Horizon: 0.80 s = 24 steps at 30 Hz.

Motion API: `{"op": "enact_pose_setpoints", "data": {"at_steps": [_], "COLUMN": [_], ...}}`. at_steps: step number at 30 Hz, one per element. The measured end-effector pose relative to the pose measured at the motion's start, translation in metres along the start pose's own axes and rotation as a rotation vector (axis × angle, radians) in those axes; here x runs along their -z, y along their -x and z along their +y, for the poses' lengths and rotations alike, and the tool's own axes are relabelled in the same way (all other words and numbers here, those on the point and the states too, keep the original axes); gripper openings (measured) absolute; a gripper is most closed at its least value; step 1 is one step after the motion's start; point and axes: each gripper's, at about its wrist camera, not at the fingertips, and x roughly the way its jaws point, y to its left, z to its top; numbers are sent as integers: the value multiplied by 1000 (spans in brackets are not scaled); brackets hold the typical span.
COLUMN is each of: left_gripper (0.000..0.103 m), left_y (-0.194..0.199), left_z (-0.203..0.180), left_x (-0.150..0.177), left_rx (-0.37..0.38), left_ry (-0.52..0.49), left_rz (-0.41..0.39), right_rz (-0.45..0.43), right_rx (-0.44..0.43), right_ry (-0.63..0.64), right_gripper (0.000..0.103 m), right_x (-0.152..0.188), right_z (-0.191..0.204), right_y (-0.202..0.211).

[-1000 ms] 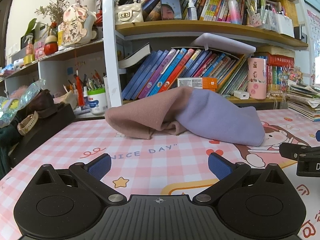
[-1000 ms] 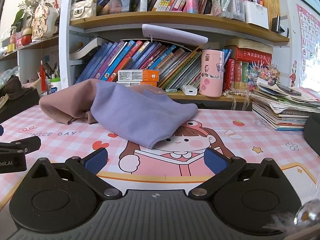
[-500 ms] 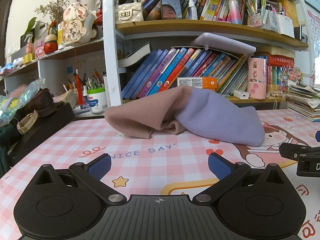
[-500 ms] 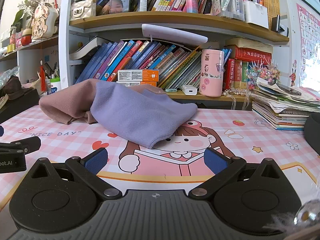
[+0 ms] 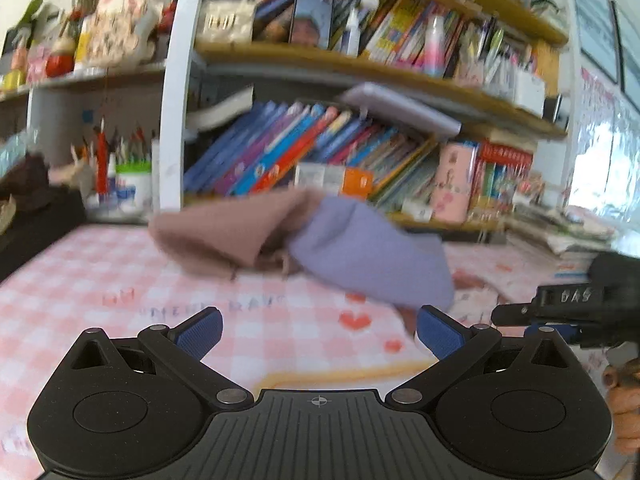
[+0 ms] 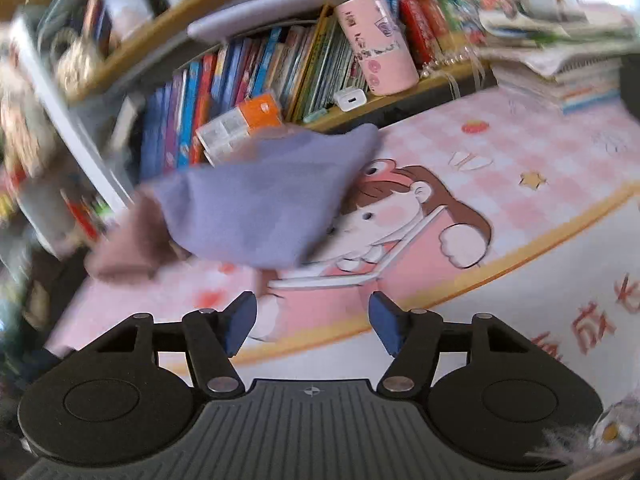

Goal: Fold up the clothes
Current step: 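Move both grippers toward the sweater, reaching for its lavender and pink edges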

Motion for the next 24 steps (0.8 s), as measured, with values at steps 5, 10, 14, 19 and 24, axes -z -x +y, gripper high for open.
{"op": "enact_pose_setpoints", "data": {"at_steps": [5, 10, 14, 19, 24], "left_gripper": [103, 103, 103, 103, 103], "left_y": [3, -3, -14, -21, -23], "left_z": [15, 62, 88, 88, 78], "left_x": [-14, -8, 3, 6, 8], "left_rx": [-97, -186, -240, -255, -246], "left_ry": [0, 228, 347, 330, 270], "left_rz": [-86, -93, -37, -20, -13], "right_rz": [-116, -250, -330, -341, -358], "right_rx": [-258, -512, -536, -528, -499], "right_ry": [-235, -490, -466, -436, -429], "right_gripper": [96, 103, 103, 103, 103], "right_x": [-13, -26, -28, -27, -23], "right_z": [47, 62, 69, 72, 67], "right_y": [76, 142, 164, 158, 142]}}
